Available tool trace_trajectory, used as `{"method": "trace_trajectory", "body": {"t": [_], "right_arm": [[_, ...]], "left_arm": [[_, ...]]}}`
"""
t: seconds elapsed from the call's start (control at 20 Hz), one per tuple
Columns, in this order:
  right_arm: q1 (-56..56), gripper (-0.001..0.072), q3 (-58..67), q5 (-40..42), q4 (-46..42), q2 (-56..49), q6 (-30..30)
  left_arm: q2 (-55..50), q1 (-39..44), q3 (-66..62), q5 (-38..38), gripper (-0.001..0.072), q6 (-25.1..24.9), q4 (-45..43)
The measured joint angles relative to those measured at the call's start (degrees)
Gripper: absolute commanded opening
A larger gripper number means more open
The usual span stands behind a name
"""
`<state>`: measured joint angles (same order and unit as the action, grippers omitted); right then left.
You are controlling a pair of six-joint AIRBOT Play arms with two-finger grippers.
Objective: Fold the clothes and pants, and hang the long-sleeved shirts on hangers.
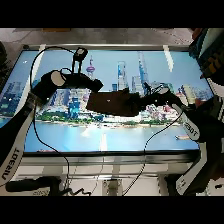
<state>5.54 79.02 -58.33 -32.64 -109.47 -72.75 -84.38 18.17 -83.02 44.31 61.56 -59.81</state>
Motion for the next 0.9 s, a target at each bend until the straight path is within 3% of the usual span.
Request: {"method": "trace_trajectory", "body": {"t": [0.1,0.15,0.45,0.75,0.85,0.9], "right_arm": [[2.75,0.0049,-0.04,3.37,-1.03,-0.02,-2.1],[3.93,0.001,-0.04,4.68,-1.11,-0.02,-3.1],[7.06,0.0007,2.12,9.55,0.44,0.42,-5.49],[-0.68,0.0008,10.99,3.74,3.21,5.73,-5.95],[-5.62,0.0008,13.66,1.4,3.65,9.64,-6.05],[-8.31,0.0008,14.69,0.09,3.72,11.85,-6.23]], "left_arm": [[0.0,0.0,0.0,0.2,0.0706,0.0,0.0],[0.0,0.0,0.0,0.26,0.0705,0.0,-0.02],[0.04,-0.09,0.0,0.66,0.0705,0.0,-1.09],[0.74,-0.96,0.0,2.6,0.0695,0.0,-3.28],[2.29,-1.46,0.0,4.26,0.0522,0.02,-4.48],[3.41,-1.73,0.0,5.16,0.0485,0.0,-5.35]]}}
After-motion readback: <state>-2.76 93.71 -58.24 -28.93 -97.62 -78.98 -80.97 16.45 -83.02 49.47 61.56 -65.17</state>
